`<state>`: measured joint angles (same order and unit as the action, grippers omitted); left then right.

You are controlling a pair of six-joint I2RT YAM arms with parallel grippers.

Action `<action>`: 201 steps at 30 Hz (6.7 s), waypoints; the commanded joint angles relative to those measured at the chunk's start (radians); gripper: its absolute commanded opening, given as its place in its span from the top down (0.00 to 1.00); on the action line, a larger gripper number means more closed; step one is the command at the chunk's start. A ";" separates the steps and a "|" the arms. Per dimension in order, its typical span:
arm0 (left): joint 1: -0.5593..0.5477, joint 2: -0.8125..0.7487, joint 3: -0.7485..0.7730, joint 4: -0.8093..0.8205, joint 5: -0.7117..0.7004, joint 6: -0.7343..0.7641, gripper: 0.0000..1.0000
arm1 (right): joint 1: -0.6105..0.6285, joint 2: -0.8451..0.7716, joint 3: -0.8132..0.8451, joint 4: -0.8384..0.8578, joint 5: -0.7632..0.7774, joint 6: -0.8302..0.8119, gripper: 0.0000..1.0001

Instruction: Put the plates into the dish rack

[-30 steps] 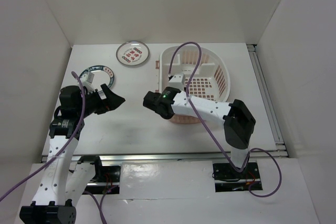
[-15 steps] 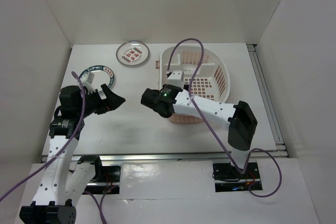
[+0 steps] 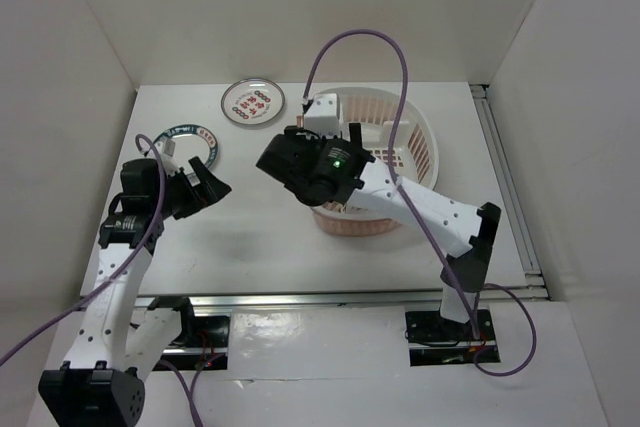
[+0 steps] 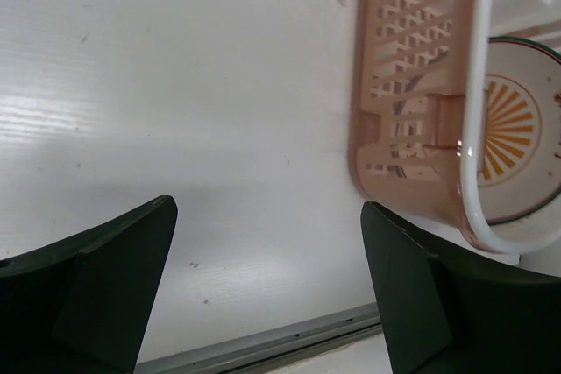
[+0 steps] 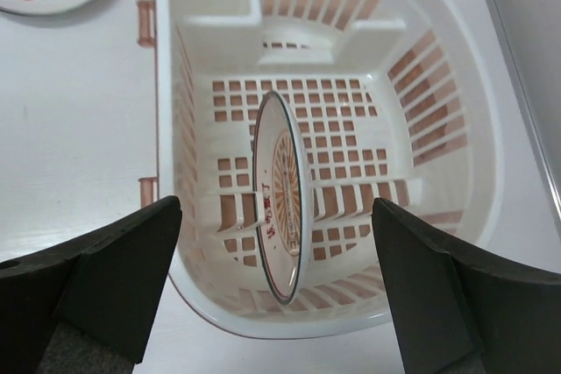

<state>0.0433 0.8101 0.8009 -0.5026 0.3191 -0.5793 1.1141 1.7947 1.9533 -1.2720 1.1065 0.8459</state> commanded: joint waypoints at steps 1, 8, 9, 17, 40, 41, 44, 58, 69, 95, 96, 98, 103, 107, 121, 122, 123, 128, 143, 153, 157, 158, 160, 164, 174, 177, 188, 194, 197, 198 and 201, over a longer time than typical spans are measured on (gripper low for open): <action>0.024 0.032 0.034 -0.010 -0.077 -0.057 0.00 | 0.026 -0.092 0.104 0.046 0.081 -0.200 0.04; 0.086 0.098 -0.115 0.176 -0.156 -0.338 0.00 | 0.177 -0.409 -0.202 0.503 -0.256 -0.560 0.01; 0.102 0.089 -0.147 0.217 -0.176 -0.376 0.00 | 0.178 -0.454 -0.255 0.558 -0.313 -0.577 0.01; 0.147 0.191 -0.385 0.599 -0.316 -0.615 0.00 | 0.178 -0.577 -0.358 0.654 -0.514 -0.643 0.01; 0.179 0.788 -0.220 0.920 -0.509 -0.800 0.04 | 0.187 -0.716 -0.537 0.749 -0.634 -0.676 0.01; 0.179 0.800 -0.220 0.909 -0.509 -0.800 0.04 | 0.187 -0.716 -0.547 0.749 -0.634 -0.676 0.01; 0.179 0.824 -0.210 0.909 -0.519 -0.820 0.11 | 0.187 -0.716 -0.547 0.760 -0.634 -0.685 0.01; 0.179 0.893 -0.117 0.839 -0.557 -0.820 0.30 | 0.187 -0.716 -0.567 0.780 -0.674 -0.676 0.01; 0.188 0.916 -0.105 0.819 -0.537 -0.849 0.53 | 0.187 -0.738 -0.585 0.799 -0.706 -0.676 0.01; 0.216 1.032 0.056 0.633 -0.476 -0.826 1.00 | 0.187 -0.758 -0.594 0.818 -0.706 -0.685 0.01; 0.216 1.032 0.078 0.601 -0.476 -0.814 1.00 | 0.187 -0.758 -0.594 0.818 -0.695 -0.685 0.01; 0.216 0.982 0.115 0.517 -0.476 -0.775 1.00 | 0.187 -0.746 -0.594 0.807 -0.668 -0.685 0.01; 0.191 0.737 0.084 0.516 -0.515 -0.674 1.00 | 0.187 -0.715 -0.594 0.841 -0.642 -0.709 0.01; 0.182 0.531 0.043 0.549 -0.503 -0.565 1.00 | 0.152 -0.660 -0.594 0.862 -0.642 -0.734 0.01; 0.182 -0.063 -0.103 0.552 0.071 -0.331 1.00 | -0.311 -0.399 -0.242 0.900 -1.140 -0.829 0.01; 0.182 -0.074 -0.103 0.552 0.118 -0.330 1.00 | -0.336 -0.377 -0.214 0.899 -1.183 -0.811 0.01; 0.182 -0.074 -0.103 0.571 0.170 -0.330 1.00 | -0.361 -0.361 -0.186 0.899 -1.226 -0.800 0.01; 0.182 -0.108 -0.134 0.723 0.447 -0.358 1.00 | -0.526 -0.275 -0.177 0.928 -1.535 -0.731 0.04; 0.173 -0.043 -0.221 1.076 0.606 -0.493 1.00 | -0.507 -0.244 -0.335 1.029 -1.669 -0.630 0.09; 0.164 0.023 -0.204 1.147 0.578 -0.548 0.99 | -0.488 -0.244 -0.373 1.047 -1.591 -0.556 1.00; 0.164 0.011 -0.172 0.942 0.520 -0.456 0.24 | -0.479 -0.276 -0.300 0.978 -1.463 -0.547 1.00; 0.164 0.011 -0.172 0.922 0.520 -0.441 0.00 | -0.479 -0.276 -0.278 0.958 -1.426 -0.547 1.00; 0.164 -0.012 -0.172 0.865 0.509 -0.404 0.00 | -0.470 -0.316 -0.205 0.906 -1.250 -0.547 1.00; 0.164 -0.012 -0.080 0.634 0.529 -0.233 0.00 | -0.430 -0.369 -0.094 0.713 -0.850 -0.576 1.00; 0.089 -0.045 0.003 0.219 0.281 -0.008 0.00 | -0.280 -0.500 -0.171 0.344 -0.082 -0.461 1.00; 0.089 -0.045 0.001 0.207 0.271 -0.008 0.00 | -0.280 -0.500 -0.182 0.298 0.006 -0.435 1.00; 0.089 -0.045 0.001 0.188 0.253 0.001 0.00 | -0.261 -0.390 -0.241 0.131 0.089 -0.205 1.00; 0.089 -0.045 0.001 0.188 0.253 0.001 0.00 | -0.215 -0.380 -0.309 0.102 0.061 -0.117 1.00; 0.098 -0.045 0.001 0.188 0.253 0.001 0.00 | -0.191 -0.380 -0.320 0.073 0.052 -0.077 1.00; 0.098 -0.045 0.001 0.188 0.253 0.001 0.00 | -0.191 -0.380 -0.332 0.072 0.052 -0.067 1.00; 0.098 -0.045 0.001 0.188 0.262 0.001 0.00 | -0.182 -0.371 -0.366 0.062 0.052 -0.042 1.00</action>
<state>0.1360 0.7811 0.7914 -0.3336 0.5735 -0.6014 0.9207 1.4311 1.6077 -1.1862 1.1019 0.7269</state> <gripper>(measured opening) 1.001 0.114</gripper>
